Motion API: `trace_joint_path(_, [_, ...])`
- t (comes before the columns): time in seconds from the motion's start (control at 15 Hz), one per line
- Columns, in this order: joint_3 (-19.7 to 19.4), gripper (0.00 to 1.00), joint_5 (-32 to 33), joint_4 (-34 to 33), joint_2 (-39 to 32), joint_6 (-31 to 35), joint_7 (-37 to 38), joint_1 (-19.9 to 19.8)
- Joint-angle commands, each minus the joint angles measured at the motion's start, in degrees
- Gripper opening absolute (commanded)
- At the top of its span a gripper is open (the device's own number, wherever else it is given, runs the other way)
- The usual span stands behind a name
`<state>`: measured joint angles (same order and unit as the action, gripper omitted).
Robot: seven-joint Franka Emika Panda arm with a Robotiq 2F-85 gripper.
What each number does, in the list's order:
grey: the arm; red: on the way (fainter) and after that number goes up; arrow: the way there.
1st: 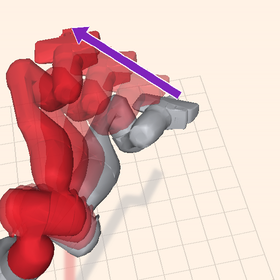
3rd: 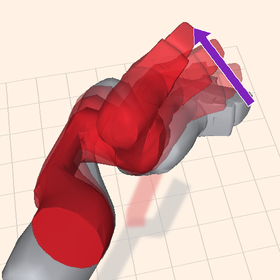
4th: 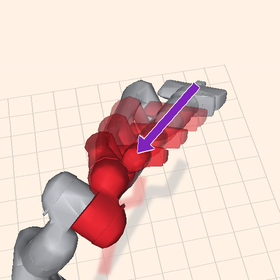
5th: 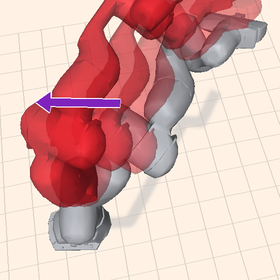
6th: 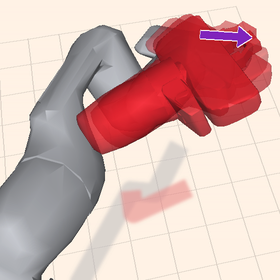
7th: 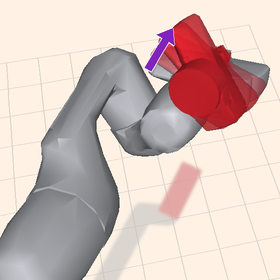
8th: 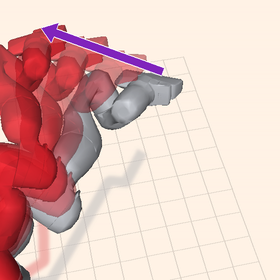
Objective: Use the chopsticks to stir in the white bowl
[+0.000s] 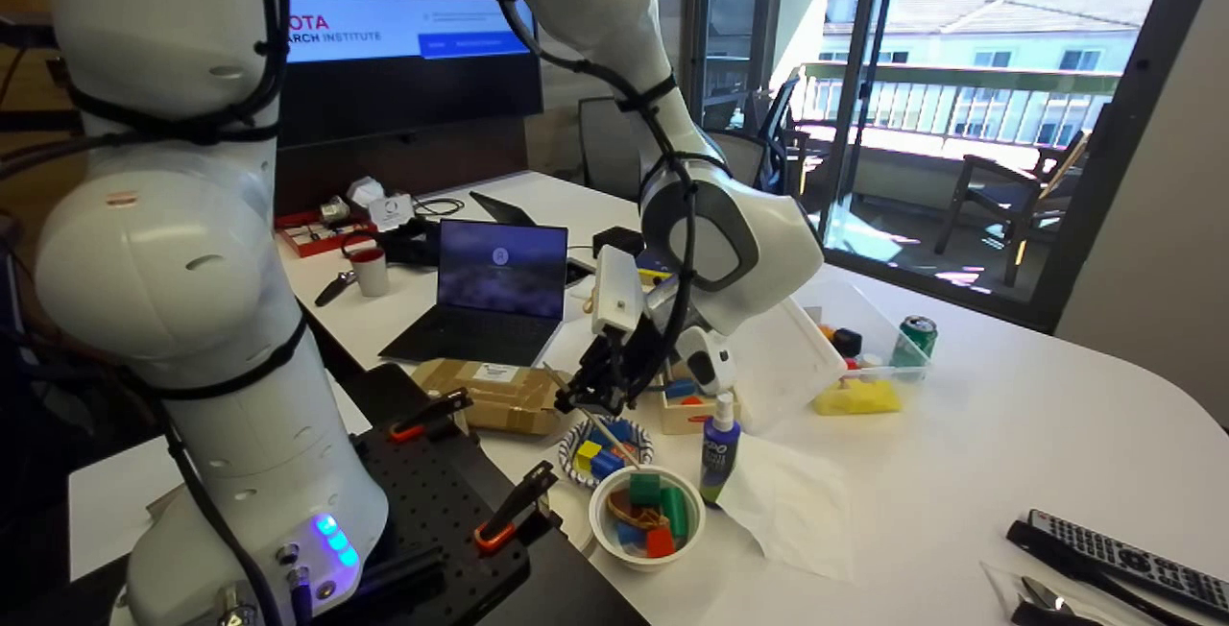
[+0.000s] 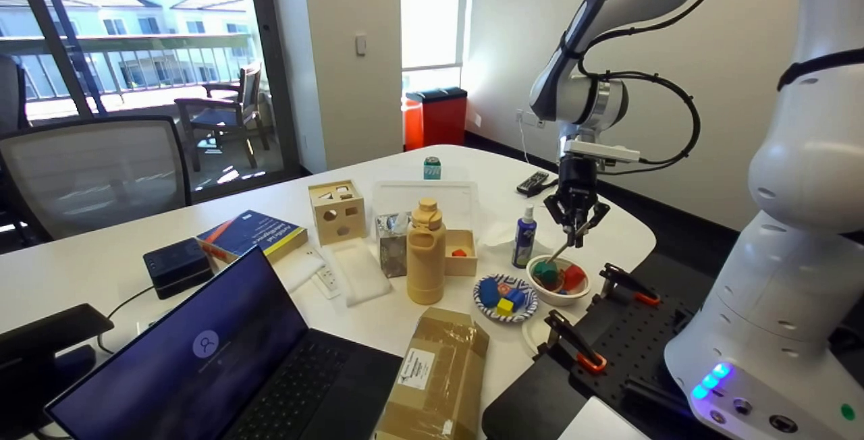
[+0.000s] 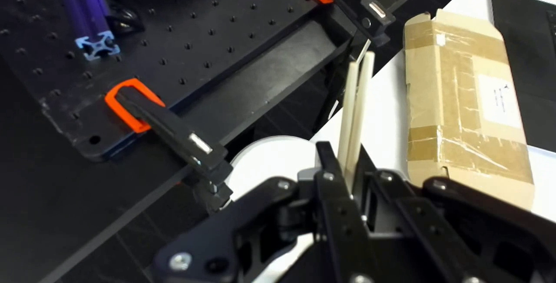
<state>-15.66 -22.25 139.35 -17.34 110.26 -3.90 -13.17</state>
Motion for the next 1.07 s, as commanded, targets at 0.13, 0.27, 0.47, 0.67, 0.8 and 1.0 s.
trace_joint_path(0.13, [1.93, 0.03, -6.78, 1.35, -3.90, 2.40, 0.82, -2.46])
trace_joint_path(0.27, [2.29, 0.03, -8.73, 1.20, -5.14, 1.91, 0.87, -2.97])
trace_joint_path(0.47, [2.48, 0.03, -10.99, 1.15, -7.75, 2.02, 0.84, -3.97])
trace_joint_path(0.67, [2.09, 0.03, -12.85, 1.45, -9.66, 2.97, 0.64, -4.91])
trace_joint_path(0.8, [1.63, 0.03, -13.88, 1.97, -9.79, 4.16, 0.83, -5.54])
trace_joint_path(1.0, [1.47, 0.03, -16.28, 2.69, -9.71, 7.77, 0.59, -6.12])
